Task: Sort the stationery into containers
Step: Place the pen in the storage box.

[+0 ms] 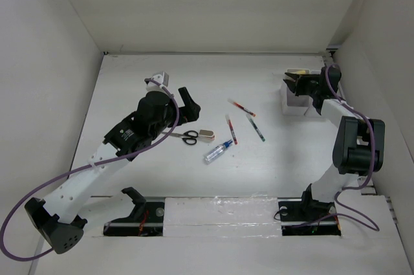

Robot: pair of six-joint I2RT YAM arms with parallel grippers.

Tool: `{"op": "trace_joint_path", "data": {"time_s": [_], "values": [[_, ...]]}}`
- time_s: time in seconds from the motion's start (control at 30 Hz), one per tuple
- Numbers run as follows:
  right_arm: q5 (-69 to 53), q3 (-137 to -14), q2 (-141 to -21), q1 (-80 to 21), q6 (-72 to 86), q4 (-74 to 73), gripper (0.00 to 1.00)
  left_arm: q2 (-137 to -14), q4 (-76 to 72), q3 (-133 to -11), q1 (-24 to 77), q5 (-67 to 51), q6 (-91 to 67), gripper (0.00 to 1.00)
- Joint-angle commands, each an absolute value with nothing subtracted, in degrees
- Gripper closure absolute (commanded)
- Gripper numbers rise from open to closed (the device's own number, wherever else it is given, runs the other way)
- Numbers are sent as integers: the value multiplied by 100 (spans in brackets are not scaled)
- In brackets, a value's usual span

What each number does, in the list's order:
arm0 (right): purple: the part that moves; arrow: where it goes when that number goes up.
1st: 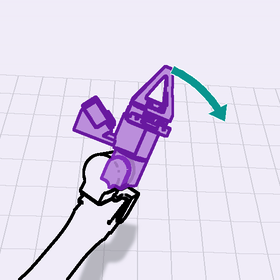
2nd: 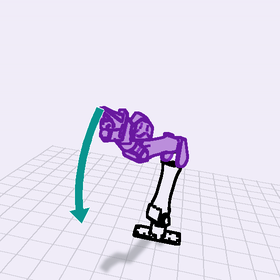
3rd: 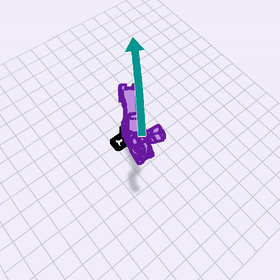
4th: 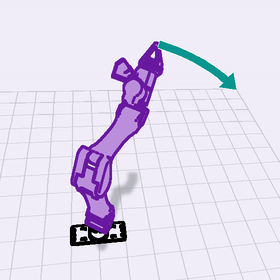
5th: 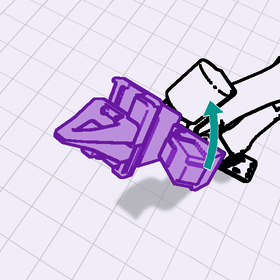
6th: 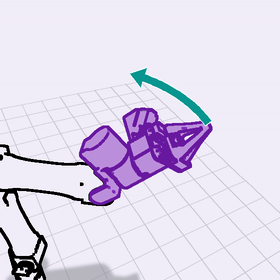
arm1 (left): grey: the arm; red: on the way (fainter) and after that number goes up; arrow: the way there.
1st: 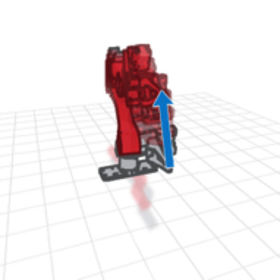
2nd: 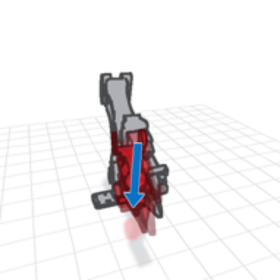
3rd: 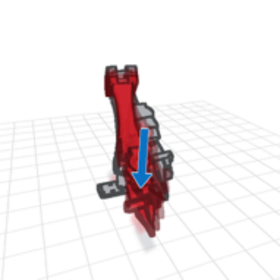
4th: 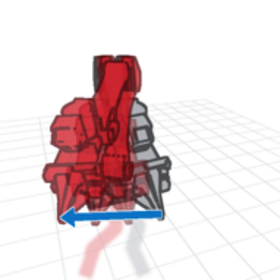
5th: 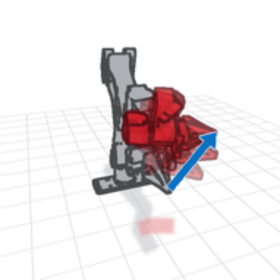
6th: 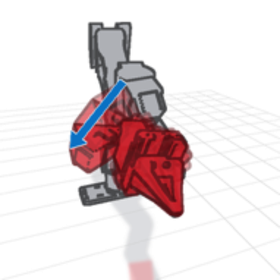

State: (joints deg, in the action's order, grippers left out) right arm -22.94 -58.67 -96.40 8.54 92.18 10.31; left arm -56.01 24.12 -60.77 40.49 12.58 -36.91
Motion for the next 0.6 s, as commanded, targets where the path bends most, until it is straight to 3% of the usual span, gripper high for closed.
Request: {"op": "trace_joint_path", "data": {"time_s": [0.0, 0.2, 0.57], "values": [[-2329, -6179, -9642, 861, 9387, 1002, 77, -5467, 2399, -6073, 4061, 1345, -3621, 0], [-2276, -6231, -9642, 914, 9387, 897, 68, -5467, 2399, -6021, 4061, 1345, -3621, 0], [-2276, -6284, -9536, 1072, 9387, 896, 61, -5467, 2347, -6021, 4061, 1345, -3621, 0]]}}
